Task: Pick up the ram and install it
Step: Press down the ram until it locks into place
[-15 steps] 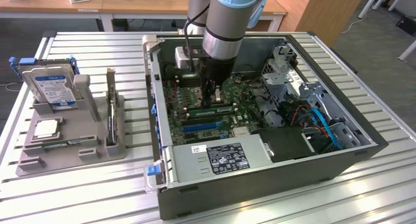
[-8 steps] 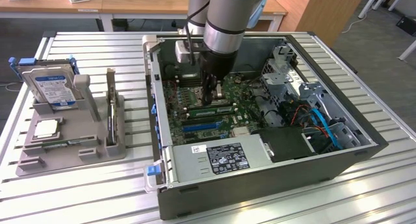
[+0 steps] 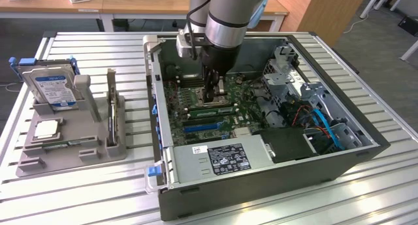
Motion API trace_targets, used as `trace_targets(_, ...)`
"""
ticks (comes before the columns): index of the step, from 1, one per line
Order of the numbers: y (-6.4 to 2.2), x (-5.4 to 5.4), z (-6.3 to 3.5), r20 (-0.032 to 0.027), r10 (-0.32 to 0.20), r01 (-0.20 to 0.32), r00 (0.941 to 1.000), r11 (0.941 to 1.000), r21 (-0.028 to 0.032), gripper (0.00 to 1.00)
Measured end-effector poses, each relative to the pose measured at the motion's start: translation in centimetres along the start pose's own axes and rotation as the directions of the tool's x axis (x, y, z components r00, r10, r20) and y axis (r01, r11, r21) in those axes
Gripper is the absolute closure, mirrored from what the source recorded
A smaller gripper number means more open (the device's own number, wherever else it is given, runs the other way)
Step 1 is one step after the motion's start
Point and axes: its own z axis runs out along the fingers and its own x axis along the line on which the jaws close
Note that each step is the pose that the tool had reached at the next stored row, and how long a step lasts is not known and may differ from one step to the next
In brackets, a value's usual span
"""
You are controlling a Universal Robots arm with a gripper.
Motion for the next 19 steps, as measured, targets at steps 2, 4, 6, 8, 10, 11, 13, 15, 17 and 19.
trace_targets(2, 0.00, 0.0, 0.00, 0.0001, 0.000, 0.000, 1.0000, 1.0000, 0.0000, 0.89)
trace_targets(4, 0.00, 0.0, 0.00, 0.0001, 0.000, 0.000, 1.0000, 1.0000, 0.0000, 0.89)
trace_targets(6, -0.12, 0.0, -0.02, -0.0002, 0.000, 0.000, 1.0000, 1.0000, -0.0002, 0.89)
trace_targets(8, -0.36, 0.0, -0.02, -0.0001, 0.000, 0.000, 1.0000, 1.0000, -0.0001, 0.89)
trace_targets(10, -0.66, 0.0, -0.03, -0.0001, 0.000, 0.000, 1.0000, 1.0000, 0.0000, 0.89)
trace_targets(11, -0.81, 0.0, -0.04, 0.0000, 0.000, 0.000, 1.0000, 1.0000, -0.0001, 0.89)
trace_targets(13, -1.17, 0.0, -0.05, 0.0000, 0.000, 0.000, 1.0000, 1.0000, 0.0000, 0.89)
trace_targets(15, -1.59, 0.0, -0.07, 0.0000, 0.000, 0.000, 1.0000, 1.0000, 0.0000, 0.89)
trace_targets(17, -2.05, 0.0, -0.09, 0.0000, 0.000, 0.000, 1.0000, 1.0000, -0.0001, 0.89)
trace_targets(19, -2.45, 0.0, -0.10, 0.0000, 0.000, 0.000, 1.0000, 1.0000, -0.0001, 0.89)
